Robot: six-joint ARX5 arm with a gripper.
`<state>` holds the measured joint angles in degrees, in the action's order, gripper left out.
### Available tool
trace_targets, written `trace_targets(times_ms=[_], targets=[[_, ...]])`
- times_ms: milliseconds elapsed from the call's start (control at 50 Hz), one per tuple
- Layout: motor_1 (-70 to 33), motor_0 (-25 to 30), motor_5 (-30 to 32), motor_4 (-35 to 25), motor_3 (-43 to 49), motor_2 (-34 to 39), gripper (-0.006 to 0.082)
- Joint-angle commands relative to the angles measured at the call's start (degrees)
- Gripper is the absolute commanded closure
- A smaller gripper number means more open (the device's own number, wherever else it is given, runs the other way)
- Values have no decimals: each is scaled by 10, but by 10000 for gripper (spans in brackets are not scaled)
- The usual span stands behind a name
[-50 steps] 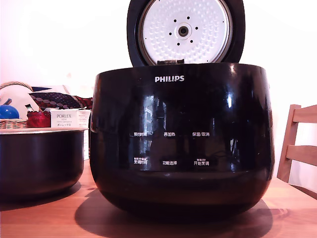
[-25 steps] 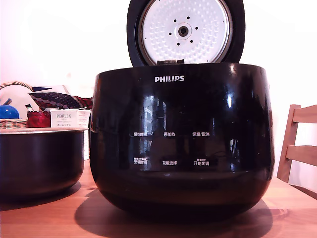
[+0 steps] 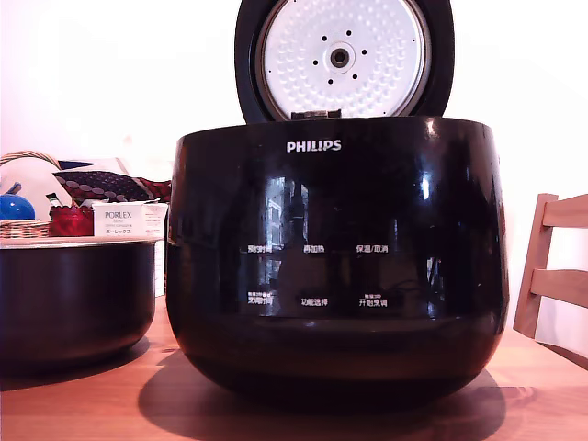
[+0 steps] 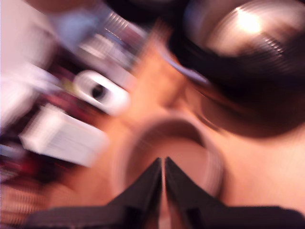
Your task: Pick up the metallic pot next to the rice cooker
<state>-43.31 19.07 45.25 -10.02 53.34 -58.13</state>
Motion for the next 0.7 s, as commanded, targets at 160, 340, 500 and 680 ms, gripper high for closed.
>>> trace_targets(times_ms=[160,340,500,680], targets=[[-82,-1,17,22,20,5,206],[-152,-1,46,23,19,5,206],[-226,-2,78,23,19,5,206],[-303,-2,87,30,19,5,206]])
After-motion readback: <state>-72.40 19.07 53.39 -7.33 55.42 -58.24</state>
